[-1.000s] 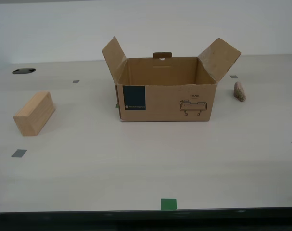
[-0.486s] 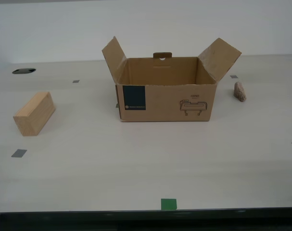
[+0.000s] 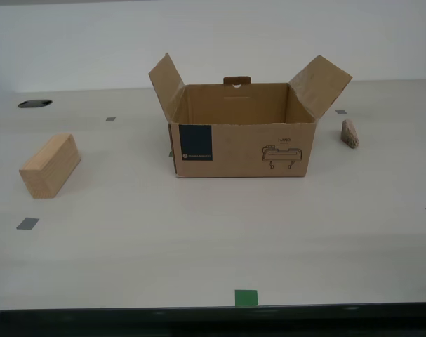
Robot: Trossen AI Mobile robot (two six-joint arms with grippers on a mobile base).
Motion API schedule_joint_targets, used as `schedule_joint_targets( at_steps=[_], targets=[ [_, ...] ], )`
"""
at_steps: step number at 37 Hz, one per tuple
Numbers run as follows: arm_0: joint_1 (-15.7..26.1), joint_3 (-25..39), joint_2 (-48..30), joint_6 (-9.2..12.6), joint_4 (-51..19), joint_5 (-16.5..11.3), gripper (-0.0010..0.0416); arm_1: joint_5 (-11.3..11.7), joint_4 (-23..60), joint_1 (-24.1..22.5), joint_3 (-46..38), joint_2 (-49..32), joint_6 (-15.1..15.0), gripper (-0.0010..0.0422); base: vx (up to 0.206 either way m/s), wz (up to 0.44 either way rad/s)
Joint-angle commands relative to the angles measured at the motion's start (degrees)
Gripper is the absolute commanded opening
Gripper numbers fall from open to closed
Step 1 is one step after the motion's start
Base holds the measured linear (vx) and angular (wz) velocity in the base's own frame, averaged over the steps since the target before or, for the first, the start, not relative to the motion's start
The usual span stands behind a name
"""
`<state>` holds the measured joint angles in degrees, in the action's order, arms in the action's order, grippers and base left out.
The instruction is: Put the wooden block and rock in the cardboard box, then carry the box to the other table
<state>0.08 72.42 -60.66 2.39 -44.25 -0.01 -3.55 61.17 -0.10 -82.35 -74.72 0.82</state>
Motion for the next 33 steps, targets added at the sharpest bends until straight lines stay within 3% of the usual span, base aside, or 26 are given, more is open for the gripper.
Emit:
schedule_joint_targets(
  at_steps=[1,9,18,24,33],
  targets=[
    [0.0,0.0,0.0,0.2,-0.3,0.0,0.0374,0.1,0.1,0.0,0.0,0.0,-0.2,0.0336,0.000,0.000],
    [0.0,0.0,0.0,0.2,-1.3,0.0,0.0390,0.1,0.2,0.0,0.0,0.0,-0.2,0.0360,0.000,0.000],
    [0.0,0.3,0.0,0.3,-2.4,0.0,0.0396,0.1,1.4,0.0,0.0,0.0,-0.2,0.0359,0.000,0.000],
    [0.0,5.0,-1.6,1.9,-10.4,0.0,0.0397,0.1,3.5,0.0,0.0,0.0,-0.3,0.0359,0.000,0.000],
    [0.0,15.7,-7.2,2.1,-22.1,0.0,0.0396,0.1,3.8,0.0,0.0,0.0,-0.3,0.0359,0.000,0.000]
  ],
)
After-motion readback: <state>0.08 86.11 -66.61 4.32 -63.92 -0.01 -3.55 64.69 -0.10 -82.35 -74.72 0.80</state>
